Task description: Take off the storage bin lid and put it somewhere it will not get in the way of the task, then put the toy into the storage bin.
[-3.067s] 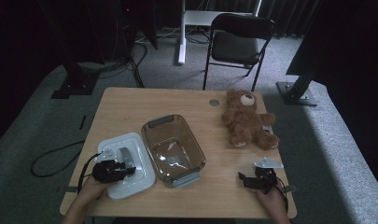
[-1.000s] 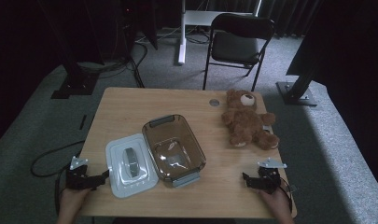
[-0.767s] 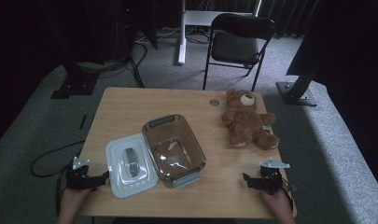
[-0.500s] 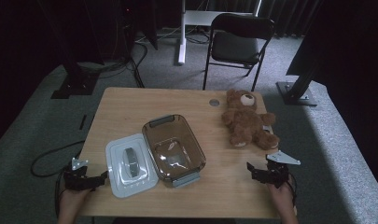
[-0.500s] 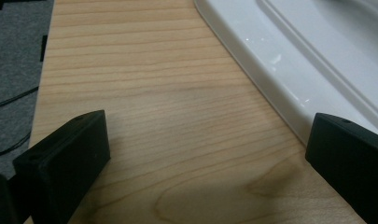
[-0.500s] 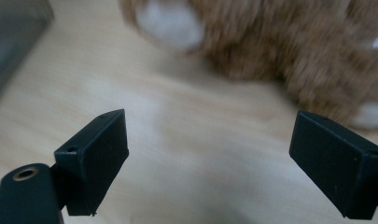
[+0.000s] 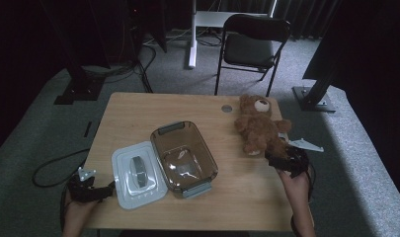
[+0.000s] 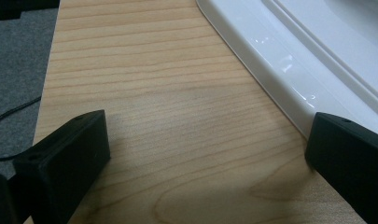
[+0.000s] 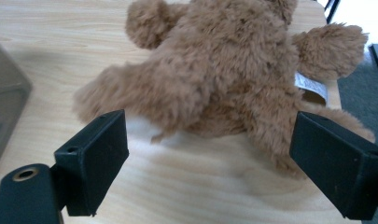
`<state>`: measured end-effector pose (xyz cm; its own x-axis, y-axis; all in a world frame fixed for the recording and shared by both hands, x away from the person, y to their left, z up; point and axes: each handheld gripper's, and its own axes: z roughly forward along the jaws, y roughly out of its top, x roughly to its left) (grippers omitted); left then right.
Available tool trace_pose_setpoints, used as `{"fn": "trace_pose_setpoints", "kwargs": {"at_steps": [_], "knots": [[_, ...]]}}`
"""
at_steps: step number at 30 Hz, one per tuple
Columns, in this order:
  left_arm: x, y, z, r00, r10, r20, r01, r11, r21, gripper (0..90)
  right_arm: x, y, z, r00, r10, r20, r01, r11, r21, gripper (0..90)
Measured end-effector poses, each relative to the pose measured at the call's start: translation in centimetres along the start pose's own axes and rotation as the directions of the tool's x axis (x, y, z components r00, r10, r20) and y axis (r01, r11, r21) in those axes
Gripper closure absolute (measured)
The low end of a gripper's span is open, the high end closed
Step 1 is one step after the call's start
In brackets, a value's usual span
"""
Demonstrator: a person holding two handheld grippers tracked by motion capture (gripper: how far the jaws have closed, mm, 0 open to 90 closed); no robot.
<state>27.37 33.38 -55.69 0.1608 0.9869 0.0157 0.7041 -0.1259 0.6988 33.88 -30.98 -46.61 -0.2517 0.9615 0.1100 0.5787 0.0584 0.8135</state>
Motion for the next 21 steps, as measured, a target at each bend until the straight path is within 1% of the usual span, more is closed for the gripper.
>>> {"fn": "trace_pose_setpoints", "kwargs": {"at_steps": [3,5,7,8,9,11,16,21], "knots": [[0.0,0.0,0.0,1.0000,0.002,0.002,-0.002,1.0000,0.001,0.5,0.1,0.9,0.9,0.9999,0.011,0.000,-0.011,0.9998,0.019,11.0],[0.0,0.0,0.0,1.0000,0.002,0.002,-0.002,1.0000,0.000,0.5,0.1,1.4,1.4,0.9999,0.015,-0.008,-0.015,0.9994,0.030,11.0],[0.0,0.0,0.0,1.0000,0.002,0.002,-0.002,1.0000,0.000,0.5,0.0,1.8,1.7,0.9995,0.024,-0.018,-0.024,0.9992,0.031,11.0],[0.0,0.0,0.0,1.0000,0.001,0.002,-0.001,1.0000,0.000,0.5,0.0,2.1,1.9,0.9996,0.028,-0.009,-0.028,0.9988,0.040,11.0],[0.0,0.0,0.0,1.0000,0.002,0.003,-0.002,1.0000,-0.001,0.5,-0.1,2.2,2.1,0.9994,0.033,-0.008,-0.032,0.9987,0.038,11.0],[0.0,0.0,0.0,1.0000,0.004,0.003,-0.004,1.0000,0.002,0.5,-0.2,2.6,2.3,0.9987,0.047,-0.019,-0.046,0.9982,0.040,11.0],[0.0,0.0,0.0,1.0000,0.005,0.003,-0.005,1.0000,0.001,0.5,-0.7,3.5,2.6,0.9980,0.062,-0.007,-0.062,0.9977,0.026,11.0],[0.0,0.0,0.0,1.0000,0.004,0.002,-0.005,1.0000,0.001,0.5,-1.2,4.4,3.3,0.9974,0.070,0.014,-0.070,0.9970,0.033,11.0]]}}
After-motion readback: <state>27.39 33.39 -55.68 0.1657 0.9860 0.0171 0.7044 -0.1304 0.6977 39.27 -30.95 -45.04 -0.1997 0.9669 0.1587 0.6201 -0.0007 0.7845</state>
